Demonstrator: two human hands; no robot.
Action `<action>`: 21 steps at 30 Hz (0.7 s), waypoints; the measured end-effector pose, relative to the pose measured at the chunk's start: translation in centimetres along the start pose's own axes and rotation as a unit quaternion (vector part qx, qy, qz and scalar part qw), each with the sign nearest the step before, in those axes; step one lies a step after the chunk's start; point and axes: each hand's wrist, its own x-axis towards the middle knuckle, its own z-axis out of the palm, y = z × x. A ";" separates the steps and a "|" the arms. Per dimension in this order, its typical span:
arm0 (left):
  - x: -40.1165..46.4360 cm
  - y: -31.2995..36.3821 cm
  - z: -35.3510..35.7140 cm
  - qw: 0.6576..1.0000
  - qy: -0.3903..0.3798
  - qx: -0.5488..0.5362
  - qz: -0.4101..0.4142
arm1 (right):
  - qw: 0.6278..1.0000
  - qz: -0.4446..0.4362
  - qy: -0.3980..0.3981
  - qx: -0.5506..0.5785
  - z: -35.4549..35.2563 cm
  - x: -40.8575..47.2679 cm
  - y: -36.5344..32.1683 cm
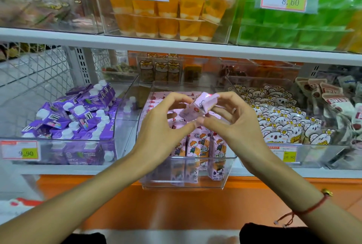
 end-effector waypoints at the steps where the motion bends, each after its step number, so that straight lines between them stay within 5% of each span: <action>1: 0.0 0.1 0.0 1.000 0.004 -0.006 0.003 | 1.000 -0.008 -0.003 0.000 0.1 -0.1 0.0; 7: 0.2 -0.1 -0.3 0.999 0.000 -0.035 0.003 | 0.999 -0.039 -0.010 -0.009 -0.1 0.0 0.1; 11: 0.6 0.6 -0.5 0.987 -0.028 -0.130 -0.089 | 0.999 -0.014 -0.010 -0.029 -0.6 0.4 0.2; 16: 1.0 1.4 -1.2 0.928 -0.072 -0.241 -0.274 | 0.996 0.071 -0.045 -0.011 -0.4 0.6 0.3; 21: 1.3 1.7 -1.2 0.878 -0.057 -0.308 -0.362 | 0.994 0.095 -0.060 -0.002 -0.2 0.6 0.2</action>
